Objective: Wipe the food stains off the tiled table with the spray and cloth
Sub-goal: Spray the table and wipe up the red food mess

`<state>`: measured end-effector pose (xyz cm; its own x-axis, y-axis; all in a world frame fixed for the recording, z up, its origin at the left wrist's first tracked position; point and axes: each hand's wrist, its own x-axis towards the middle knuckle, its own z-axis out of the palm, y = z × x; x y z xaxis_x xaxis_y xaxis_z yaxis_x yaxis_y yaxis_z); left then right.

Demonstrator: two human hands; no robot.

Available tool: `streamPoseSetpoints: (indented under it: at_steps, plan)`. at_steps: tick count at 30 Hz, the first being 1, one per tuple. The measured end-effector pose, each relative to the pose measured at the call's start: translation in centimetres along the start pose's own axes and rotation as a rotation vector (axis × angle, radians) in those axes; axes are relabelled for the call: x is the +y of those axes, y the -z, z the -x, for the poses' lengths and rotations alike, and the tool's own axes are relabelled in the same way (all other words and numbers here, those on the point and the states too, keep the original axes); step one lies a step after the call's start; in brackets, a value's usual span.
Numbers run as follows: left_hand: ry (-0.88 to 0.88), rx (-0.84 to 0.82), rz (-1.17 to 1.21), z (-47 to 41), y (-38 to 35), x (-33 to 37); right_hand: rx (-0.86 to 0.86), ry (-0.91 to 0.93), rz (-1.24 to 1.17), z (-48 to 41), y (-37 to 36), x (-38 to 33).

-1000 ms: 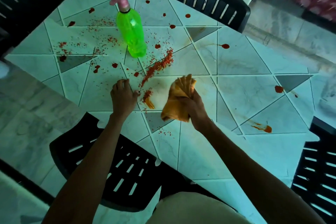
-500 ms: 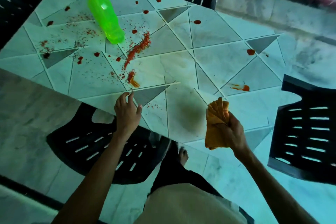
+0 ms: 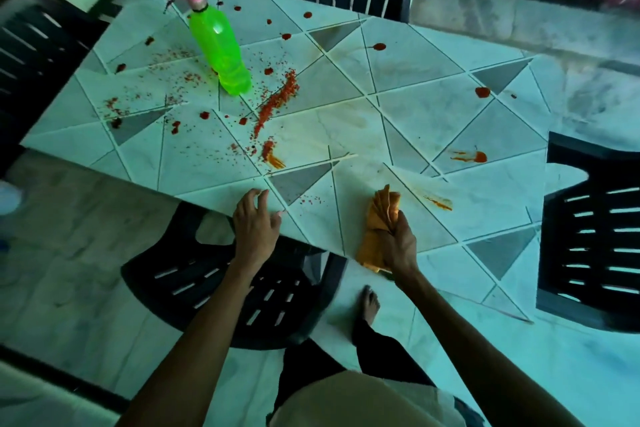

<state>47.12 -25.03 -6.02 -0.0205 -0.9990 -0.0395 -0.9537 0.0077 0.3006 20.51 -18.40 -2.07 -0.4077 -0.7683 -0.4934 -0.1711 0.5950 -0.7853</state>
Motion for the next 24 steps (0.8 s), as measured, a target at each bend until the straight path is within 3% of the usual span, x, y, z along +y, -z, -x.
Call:
streamPoseSetpoints:
  at_steps: [6,14,24]
  plan:
    - [-0.067,0.024,0.005,-1.7,1.5,-5.0,0.038,-0.001,-0.078,0.3,-7.3,-4.3]
    - [-0.231,-0.008,0.0,-6.7,3.1,-14.0,0.145,0.027,-0.007,0.8,-16.0,-7.6]
    - [-0.284,-0.089,-0.013,-7.2,4.0,-14.9,0.22,-0.011,0.026,0.3,-20.0,-9.1]
